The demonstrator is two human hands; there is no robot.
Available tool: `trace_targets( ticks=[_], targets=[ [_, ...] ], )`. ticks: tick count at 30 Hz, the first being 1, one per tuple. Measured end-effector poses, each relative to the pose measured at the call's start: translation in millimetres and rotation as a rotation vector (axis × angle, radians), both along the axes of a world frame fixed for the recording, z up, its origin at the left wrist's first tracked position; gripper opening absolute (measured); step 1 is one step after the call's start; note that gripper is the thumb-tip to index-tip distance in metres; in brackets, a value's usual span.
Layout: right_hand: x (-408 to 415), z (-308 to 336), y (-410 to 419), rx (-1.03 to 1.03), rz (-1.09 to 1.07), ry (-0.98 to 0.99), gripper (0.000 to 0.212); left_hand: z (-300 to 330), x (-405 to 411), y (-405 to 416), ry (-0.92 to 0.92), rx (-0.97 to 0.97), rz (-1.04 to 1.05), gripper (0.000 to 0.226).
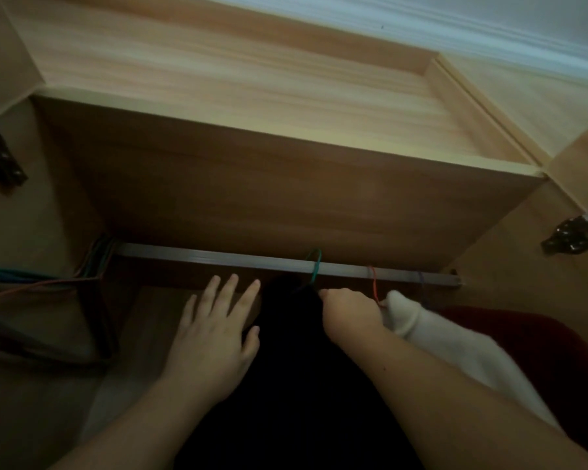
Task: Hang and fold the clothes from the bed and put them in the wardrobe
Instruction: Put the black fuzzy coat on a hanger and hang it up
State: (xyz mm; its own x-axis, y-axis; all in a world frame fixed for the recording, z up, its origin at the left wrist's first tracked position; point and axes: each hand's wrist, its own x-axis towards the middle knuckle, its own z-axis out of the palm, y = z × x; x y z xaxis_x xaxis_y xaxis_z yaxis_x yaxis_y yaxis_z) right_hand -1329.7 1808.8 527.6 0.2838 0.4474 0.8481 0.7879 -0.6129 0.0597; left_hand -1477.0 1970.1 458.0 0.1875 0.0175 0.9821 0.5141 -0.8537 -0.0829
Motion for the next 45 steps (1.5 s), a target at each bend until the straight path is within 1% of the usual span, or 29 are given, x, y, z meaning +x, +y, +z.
trace_targets(
  ticks=[3,6,8,11,13,16,21,25,29,33,36,38,42,45],
  targets=[
    [5,0,4,-0.037,0.003,0.016,0.027,-4,9,2,0.029,-0.017,-0.036,0.066],
    [8,-5,4,-0.079,-0.043,0.037,0.033,-17,17,8,0.037,0.011,-0.017,0.066],
    [8,-10,2,-0.11,-0.067,0.056,0.035,-25,18,13,0.05,-0.008,-0.031,0.066],
    [3,-16,-2,-0.093,-0.149,-0.025,0.033,-35,17,14,0.042,-0.017,-0.041,0.067],
    [-1,-20,-4,-0.106,-0.236,-0.062,0.042,-41,17,13,0.042,-0.037,-0.061,0.068],
    [-1,-30,-11,-0.147,-0.285,-0.027,0.066,-50,16,7,0.052,-0.08,-0.125,0.067],
    [2,-61,-38,-0.104,-0.266,-0.015,0.079,-74,-1,-11,0.087,-0.168,-0.189,0.066],
    [-10,-87,-71,-0.045,-0.135,0.021,0.076,-95,-23,-42,0.074,-0.203,-0.143,0.067],
    [-26,-130,-109,-0.014,-0.008,-0.045,0.067,-125,-44,-87,0.1,-0.242,-0.091,0.067],
    [-37,-181,-140,-0.02,0.102,0.017,0.069,-159,-65,-139,0.136,-0.287,-0.06,0.068],
    [-45,-229,-159,-0.047,0.126,0.046,0.07,-187,-81,-176,0.177,-0.301,-0.035,0.068],
    [-54,-260,-172,-0.059,0.161,0.109,0.071,-205,-94,-199,0.221,-0.307,-0.016,0.068],
    [-84,-314,-198,-0.096,0.244,0.315,0.071,-232,-121,-229,0.284,-0.316,0.01,0.067],
    [-122,-350,-234,-0.129,0.274,0.383,0.068,-255,-152,-254,0.341,-0.322,0.014,0.066]
  ],
)
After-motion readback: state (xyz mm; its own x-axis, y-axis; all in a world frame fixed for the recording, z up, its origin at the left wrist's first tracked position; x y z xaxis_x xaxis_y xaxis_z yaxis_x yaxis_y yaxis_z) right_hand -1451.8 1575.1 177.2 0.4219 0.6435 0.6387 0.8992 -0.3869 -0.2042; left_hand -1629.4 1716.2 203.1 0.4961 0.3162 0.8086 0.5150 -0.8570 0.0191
